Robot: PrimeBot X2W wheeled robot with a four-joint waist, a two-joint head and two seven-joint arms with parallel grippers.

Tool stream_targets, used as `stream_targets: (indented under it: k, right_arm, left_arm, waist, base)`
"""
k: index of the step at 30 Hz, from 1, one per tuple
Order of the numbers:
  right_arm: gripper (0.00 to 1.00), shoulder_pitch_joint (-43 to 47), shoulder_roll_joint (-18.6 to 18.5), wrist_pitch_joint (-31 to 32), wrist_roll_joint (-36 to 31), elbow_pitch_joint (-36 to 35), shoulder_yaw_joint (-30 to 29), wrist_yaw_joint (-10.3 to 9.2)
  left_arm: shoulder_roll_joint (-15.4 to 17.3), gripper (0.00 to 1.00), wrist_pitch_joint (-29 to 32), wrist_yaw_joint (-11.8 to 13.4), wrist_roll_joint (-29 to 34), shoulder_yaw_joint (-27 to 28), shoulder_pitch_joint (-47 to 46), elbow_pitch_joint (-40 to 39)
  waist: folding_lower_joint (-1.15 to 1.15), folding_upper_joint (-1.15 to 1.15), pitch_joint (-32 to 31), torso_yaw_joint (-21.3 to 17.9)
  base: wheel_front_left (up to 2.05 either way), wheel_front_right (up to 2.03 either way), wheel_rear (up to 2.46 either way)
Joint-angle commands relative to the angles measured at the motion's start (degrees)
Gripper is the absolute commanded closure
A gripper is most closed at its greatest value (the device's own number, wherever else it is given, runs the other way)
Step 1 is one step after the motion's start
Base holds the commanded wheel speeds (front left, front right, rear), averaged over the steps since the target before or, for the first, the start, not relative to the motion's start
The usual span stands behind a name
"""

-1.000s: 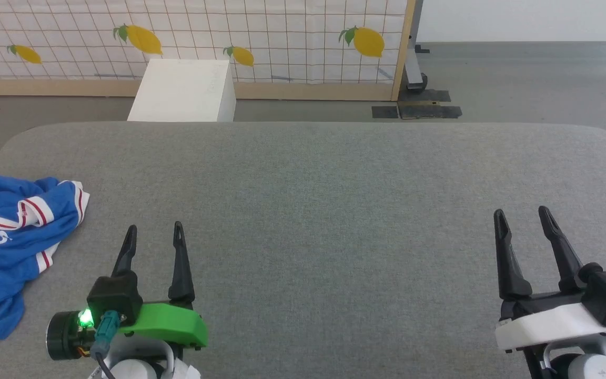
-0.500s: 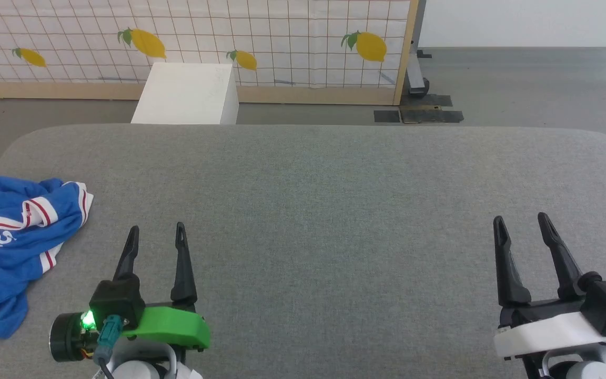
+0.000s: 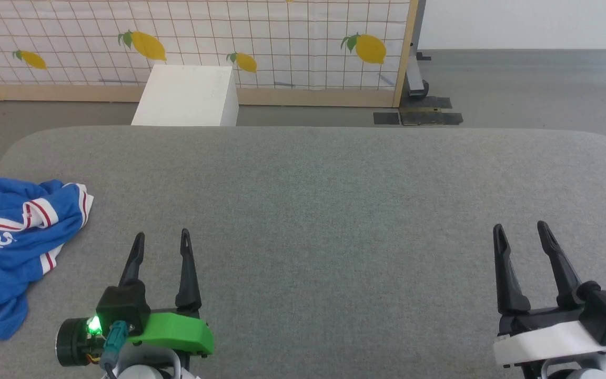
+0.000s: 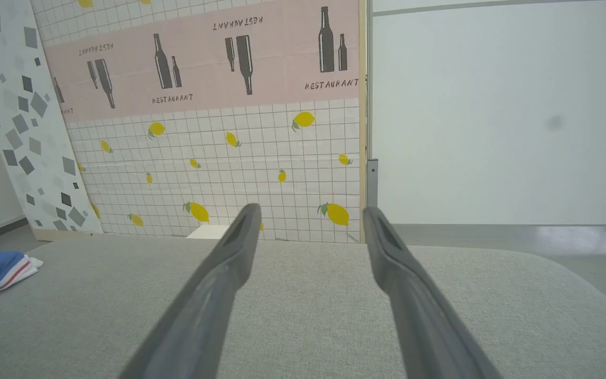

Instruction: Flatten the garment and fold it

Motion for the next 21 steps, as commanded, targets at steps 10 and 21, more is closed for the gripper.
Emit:
stream_targets:
  k: [10, 21]
  right_arm:
    - [0.00, 0.44, 0.00, -1.06, 0.59, 0.57, 0.10, -0.09]
    - [0.00, 0.49, 0.00, -1.06, 0.24, 0.89, 0.18, -0.09]
  left_arm:
    - [-0.29, 0.00, -1.01, 0.57, 0.38, -0.20, 0.88, 0.71]
    - [-0.29, 0.00, -1.01, 0.79, 0.93, -0.04, 0.87, 0.77]
  waist:
    - [0.00, 0.00, 0.16, 0.19]
    - [0.00, 0.00, 0.02, 0.54]
  base:
    - [0.00, 0.00, 0.00]
    - [0.00, 0.00, 0.00]
